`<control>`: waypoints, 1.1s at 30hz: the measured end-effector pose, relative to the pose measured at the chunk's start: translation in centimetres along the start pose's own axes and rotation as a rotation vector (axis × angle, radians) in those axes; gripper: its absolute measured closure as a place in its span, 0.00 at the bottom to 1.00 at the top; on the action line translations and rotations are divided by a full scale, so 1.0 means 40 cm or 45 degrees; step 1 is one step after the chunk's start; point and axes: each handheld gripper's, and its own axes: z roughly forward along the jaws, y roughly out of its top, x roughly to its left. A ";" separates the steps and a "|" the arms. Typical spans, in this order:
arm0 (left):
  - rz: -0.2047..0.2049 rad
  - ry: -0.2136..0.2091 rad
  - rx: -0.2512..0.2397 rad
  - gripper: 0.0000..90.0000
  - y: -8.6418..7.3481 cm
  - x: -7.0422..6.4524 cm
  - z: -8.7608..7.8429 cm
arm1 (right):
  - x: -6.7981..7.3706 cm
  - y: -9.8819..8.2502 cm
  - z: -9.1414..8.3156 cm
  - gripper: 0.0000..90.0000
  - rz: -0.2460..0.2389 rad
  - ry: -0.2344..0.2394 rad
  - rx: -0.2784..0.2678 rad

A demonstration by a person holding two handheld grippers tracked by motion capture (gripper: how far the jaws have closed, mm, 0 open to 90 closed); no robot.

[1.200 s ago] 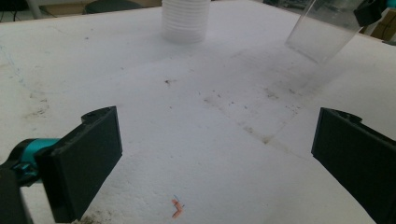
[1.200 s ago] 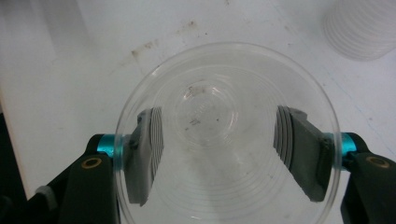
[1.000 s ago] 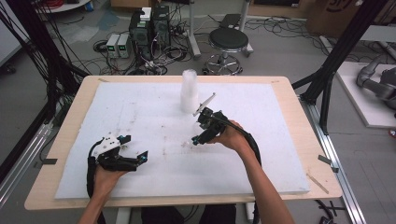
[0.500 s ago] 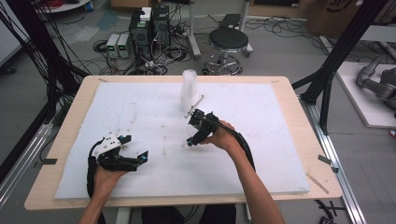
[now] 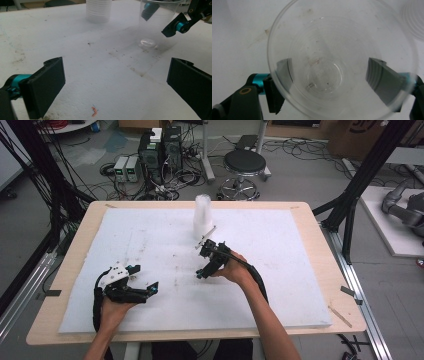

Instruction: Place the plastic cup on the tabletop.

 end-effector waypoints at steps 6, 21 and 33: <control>-0.012 -0.003 -0.002 0.02 0.000 0.002 0.000 | -0.001 -0.003 0.006 0.23 0.005 -0.004 -0.009; -0.013 -0.002 -0.001 0.02 0.000 0.002 0.000 | -0.005 -0.038 -0.023 0.21 0.044 -0.028 -0.081; -0.013 -0.003 0.001 0.02 0.000 0.002 0.000 | 0.024 -0.144 -0.080 0.21 0.074 -0.038 -0.251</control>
